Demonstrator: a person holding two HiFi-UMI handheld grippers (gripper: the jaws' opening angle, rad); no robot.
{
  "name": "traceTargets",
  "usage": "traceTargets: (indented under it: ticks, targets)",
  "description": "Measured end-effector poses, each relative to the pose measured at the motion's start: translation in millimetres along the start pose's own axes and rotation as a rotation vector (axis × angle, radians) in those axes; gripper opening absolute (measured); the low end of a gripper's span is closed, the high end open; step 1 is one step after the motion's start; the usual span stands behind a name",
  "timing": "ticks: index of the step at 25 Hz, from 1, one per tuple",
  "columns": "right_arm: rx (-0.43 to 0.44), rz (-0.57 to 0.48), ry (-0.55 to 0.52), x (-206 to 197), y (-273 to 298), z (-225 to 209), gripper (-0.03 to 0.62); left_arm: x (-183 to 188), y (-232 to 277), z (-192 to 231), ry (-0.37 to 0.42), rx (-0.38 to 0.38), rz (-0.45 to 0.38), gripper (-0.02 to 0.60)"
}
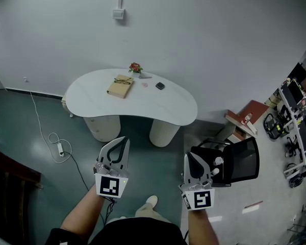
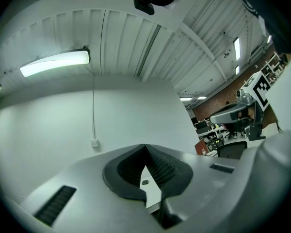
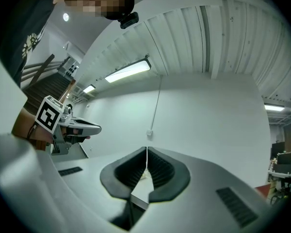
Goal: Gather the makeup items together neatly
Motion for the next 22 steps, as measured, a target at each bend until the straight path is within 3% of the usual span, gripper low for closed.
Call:
traceTargets:
  ticks: [22]
  targets:
    - [0.021,0.009,0.007,-31,86,-102,0.027,-2,139,-4,0.0,-0.002,0.019,0.017]
Point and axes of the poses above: the fingertips, and each gripper's own axes: y forward along the fingers, z to its left, x out of its top, the point moved 2 cm from there along -y, backward along the fingers, and after that the axes turned 15 degrees about -x, right-handed, at the moved point
